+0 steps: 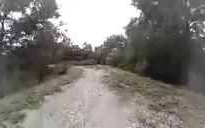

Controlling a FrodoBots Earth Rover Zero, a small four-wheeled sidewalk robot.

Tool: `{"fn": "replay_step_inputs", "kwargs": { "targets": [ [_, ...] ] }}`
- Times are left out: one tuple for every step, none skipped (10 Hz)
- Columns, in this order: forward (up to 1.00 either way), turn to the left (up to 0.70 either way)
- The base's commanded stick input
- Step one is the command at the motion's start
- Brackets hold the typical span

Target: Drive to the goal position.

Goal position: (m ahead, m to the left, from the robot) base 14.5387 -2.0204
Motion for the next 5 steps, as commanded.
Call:
{"fn": "replay_step_inputs", "kwargs": {
  "targets": [
    [0.85, 0.0],
    [0.85, 0.0],
    [0.85, 0.0],
    [0.85, 0.0],
    [0.85, 0.0]
  ]
}}
